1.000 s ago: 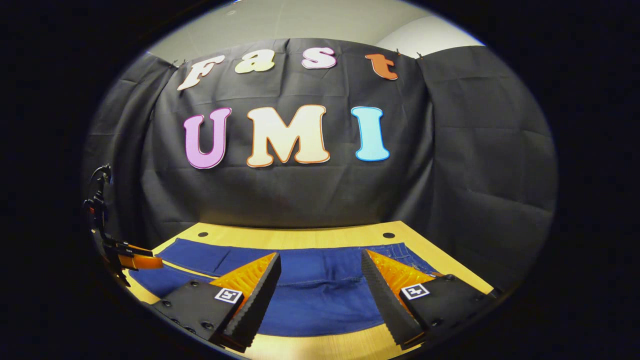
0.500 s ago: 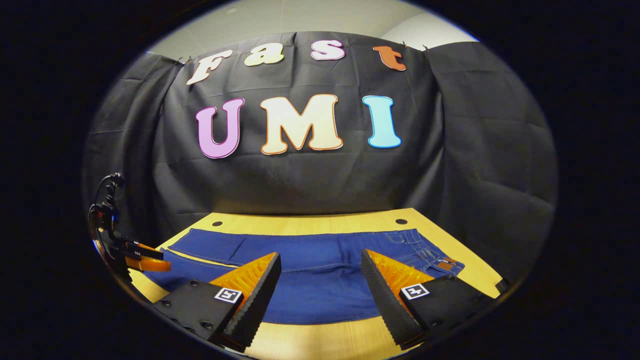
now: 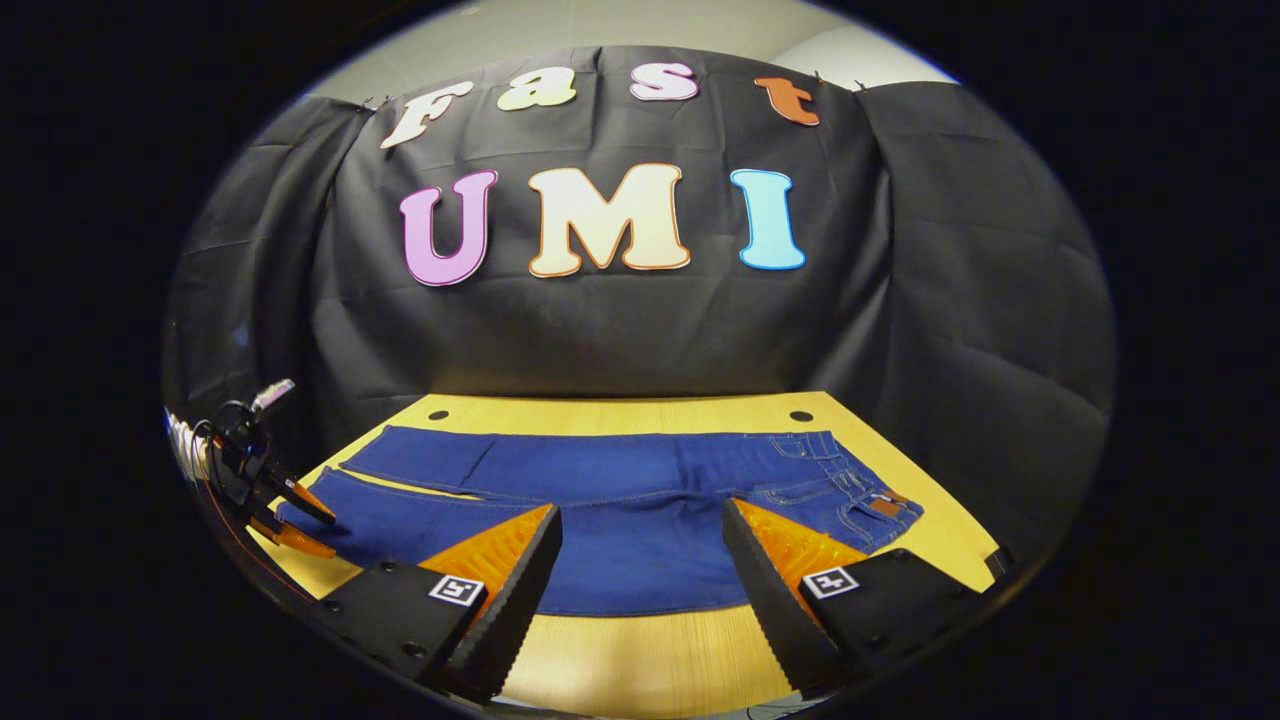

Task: Grasp the waist and the cuffs of the jeans and fold them to make the two legs overlap; first hold the waist and fold one-third of the jeans toward the cuffs, then hold the cuffs and fold the remaining one-third in the same direction to finish folding.

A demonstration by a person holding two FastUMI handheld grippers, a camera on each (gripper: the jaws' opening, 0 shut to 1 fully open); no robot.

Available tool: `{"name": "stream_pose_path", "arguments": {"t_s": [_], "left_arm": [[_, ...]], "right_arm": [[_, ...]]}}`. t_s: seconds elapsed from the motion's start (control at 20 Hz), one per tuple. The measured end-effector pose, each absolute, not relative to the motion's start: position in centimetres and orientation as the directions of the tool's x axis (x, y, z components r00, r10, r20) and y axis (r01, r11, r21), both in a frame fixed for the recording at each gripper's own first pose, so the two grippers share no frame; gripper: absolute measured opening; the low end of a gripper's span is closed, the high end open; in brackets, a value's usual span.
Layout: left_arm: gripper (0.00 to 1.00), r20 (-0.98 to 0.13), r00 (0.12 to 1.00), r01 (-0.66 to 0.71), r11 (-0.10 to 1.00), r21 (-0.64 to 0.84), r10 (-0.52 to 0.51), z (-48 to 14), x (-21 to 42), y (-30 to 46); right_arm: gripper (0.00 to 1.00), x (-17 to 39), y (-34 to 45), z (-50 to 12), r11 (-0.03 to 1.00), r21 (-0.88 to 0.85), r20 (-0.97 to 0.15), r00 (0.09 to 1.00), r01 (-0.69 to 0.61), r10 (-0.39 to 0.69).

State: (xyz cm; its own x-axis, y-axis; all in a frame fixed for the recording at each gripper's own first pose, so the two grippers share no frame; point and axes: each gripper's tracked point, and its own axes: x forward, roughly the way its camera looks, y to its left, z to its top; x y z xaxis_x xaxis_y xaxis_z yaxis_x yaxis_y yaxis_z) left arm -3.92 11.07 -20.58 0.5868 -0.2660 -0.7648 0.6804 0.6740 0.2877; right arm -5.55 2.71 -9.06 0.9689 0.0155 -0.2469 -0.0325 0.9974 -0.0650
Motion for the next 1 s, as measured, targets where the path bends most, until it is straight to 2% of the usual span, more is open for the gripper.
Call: {"name": "stream_pose_path", "arguments": {"t_s": [0.2,0.25,0.35,0.4,0.45,0.7,0.8,0.9,1.0], "left_arm": [[0.96,-0.819,0.535,0.717,0.624,0.310,-0.208,-21.5,-3.9,13.1],[0.96,-0.819,0.538,0.718,0.618,0.320,-0.200,-21.5,-3.7,13.4],[0.91,-0.825,0.534,0.717,0.615,0.326,-0.185,-21.5,-3.6,13.9],[0.91,-0.830,0.530,0.720,0.611,0.330,-0.176,-21.6,-3.7,14.0],[0.91,-0.826,0.534,0.720,0.610,0.332,-0.182,-21.6,-3.6,14.0],[0.91,-0.841,0.517,0.722,0.610,0.327,-0.161,-21.8,-3.7,13.9],[0.88,-0.841,0.517,0.730,0.593,0.339,-0.156,-21.6,-3.4,14.2],[0.70,-0.841,0.518,0.732,0.589,0.343,-0.154,-21.5,-2.8,14.6],[0.38,-0.836,0.527,0.731,0.583,0.354,-0.153,-21.1,-2.2,14.8]], "right_arm": [[0.99,-5.8,1.8,-9.4,0.997,-0.075,-0.260,0.966,-0.010,-0.010],[0.96,-5.8,1.6,-9.5,0.997,-0.075,-0.263,0.965,-0.005,-0.015],[0.99,-5.8,1.1,-9.6,0.997,-0.080,-0.268,0.963,0.007,-0.028],[0.96,-5.9,0.9,-9.7,0.996,-0.084,-0.271,0.962,0.010,-0.032],[0.99,-5.8,0.7,-9.7,0.996,-0.087,-0.272,0.962,0.015,-0.038],[0.99,-5.4,0.2,-10.5,0.998,-0.065,-0.295,0.955,0.025,-0.043],[0.97,-5.2,0.6,-10.7,0.998,-0.053,-0.304,0.952,0.016,-0.032],[0.99,-4.8,1.0,-10.9,0.999,-0.054,-0.308,0.951,0.007,-0.024],[0.99,-4.5,1.4,-11.2,0.999,-0.052,-0.313,0.950,-0.003,-0.013]]}}
